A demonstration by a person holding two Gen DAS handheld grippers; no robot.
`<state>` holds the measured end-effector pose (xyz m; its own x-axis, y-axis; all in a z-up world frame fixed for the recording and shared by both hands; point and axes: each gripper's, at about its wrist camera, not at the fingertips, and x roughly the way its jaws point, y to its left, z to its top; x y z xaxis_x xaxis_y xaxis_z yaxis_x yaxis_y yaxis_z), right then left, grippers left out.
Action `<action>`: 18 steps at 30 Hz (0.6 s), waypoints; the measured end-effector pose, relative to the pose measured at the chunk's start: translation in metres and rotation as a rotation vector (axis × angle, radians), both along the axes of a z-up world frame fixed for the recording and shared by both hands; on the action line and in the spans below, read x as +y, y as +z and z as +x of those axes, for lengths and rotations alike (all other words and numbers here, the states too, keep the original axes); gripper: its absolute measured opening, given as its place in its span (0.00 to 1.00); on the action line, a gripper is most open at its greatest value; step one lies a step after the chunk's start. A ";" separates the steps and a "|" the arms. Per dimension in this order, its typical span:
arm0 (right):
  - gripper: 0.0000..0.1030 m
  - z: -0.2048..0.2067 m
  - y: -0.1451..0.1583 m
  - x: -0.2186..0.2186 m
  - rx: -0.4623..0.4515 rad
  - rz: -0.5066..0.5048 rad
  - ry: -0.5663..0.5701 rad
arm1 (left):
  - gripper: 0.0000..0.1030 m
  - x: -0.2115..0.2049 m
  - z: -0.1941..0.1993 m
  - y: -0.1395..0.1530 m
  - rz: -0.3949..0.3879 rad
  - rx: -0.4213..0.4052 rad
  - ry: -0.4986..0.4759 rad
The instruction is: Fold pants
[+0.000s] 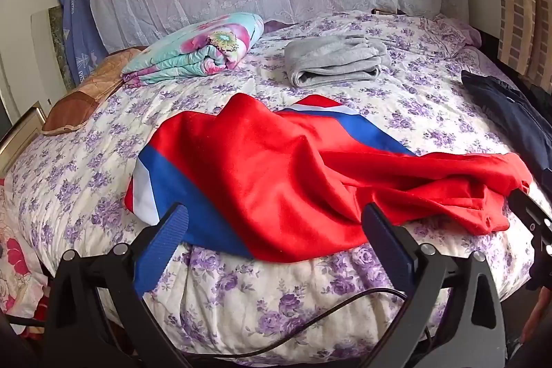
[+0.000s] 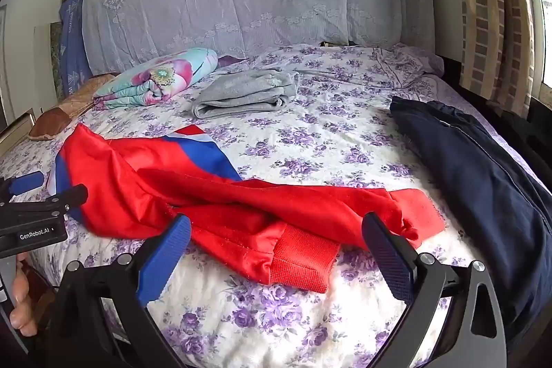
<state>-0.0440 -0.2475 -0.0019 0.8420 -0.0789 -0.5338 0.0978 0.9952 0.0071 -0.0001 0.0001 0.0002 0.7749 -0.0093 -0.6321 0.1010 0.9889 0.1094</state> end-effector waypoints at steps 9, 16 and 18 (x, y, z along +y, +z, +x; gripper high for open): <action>0.97 -0.003 -0.002 0.000 0.001 -0.004 0.001 | 0.95 0.000 0.000 0.000 -0.005 0.005 0.003; 0.97 -0.004 -0.006 -0.003 -0.006 -0.006 0.005 | 0.95 0.000 0.000 0.000 -0.006 0.006 0.004; 0.97 -0.003 0.002 0.002 -0.003 -0.013 0.005 | 0.95 0.000 0.000 0.000 -0.007 0.006 0.004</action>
